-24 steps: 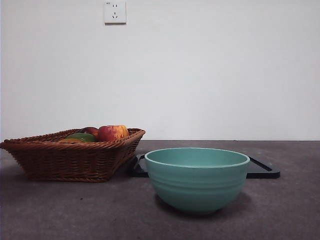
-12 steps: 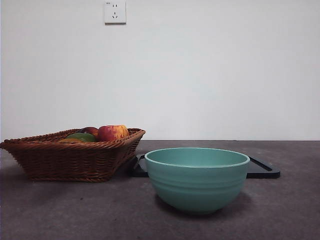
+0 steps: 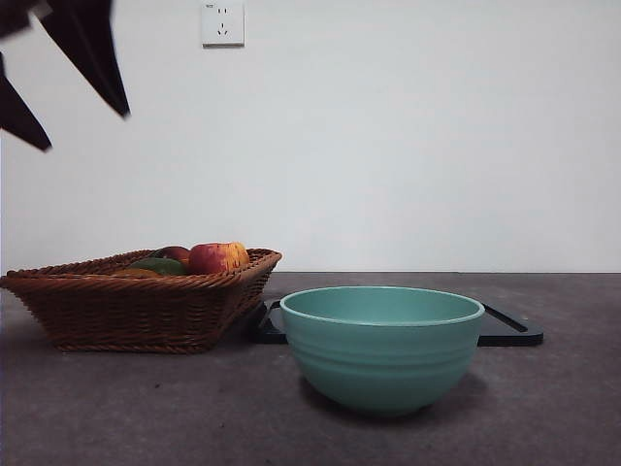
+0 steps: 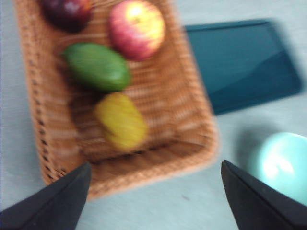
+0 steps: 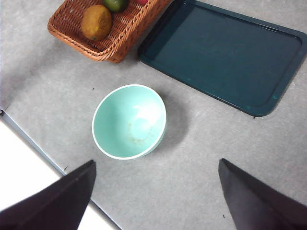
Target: Pick up the wifruite, put it on the bowl, pick up the plate, put it on desk
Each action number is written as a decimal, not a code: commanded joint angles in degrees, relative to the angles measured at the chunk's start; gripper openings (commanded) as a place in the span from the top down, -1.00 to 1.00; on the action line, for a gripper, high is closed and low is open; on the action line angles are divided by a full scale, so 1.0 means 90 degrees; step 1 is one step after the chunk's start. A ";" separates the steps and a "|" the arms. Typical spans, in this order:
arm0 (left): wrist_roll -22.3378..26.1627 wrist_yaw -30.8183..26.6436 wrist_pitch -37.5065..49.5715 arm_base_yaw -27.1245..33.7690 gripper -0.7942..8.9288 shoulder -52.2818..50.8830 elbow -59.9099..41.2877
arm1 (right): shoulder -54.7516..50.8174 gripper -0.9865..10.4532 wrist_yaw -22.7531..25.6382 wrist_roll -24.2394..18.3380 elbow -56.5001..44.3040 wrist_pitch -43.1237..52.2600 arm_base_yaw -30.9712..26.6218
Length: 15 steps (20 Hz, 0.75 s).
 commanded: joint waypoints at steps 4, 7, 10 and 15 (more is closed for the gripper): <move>-0.0151 -0.0741 0.0211 -0.0291 -0.05 0.1399 0.0605 | 0.0053 0.11 -0.0015 0.0058 0.0109 0.0061 0.0017; -0.0325 -0.0884 0.0444 -0.0306 -0.05 0.2004 0.0644 | 0.0053 0.11 -0.0015 0.0058 0.0109 0.0061 0.0017; -0.0333 -0.0918 0.0743 -0.0311 -0.05 0.2550 0.0644 | 0.0053 0.11 -0.0015 0.0058 0.0109 0.0063 0.0017; -0.0345 -0.0964 0.1122 -0.0335 -0.04 0.3177 0.0644 | 0.0053 0.11 -0.0015 0.0058 0.0109 0.0063 0.0017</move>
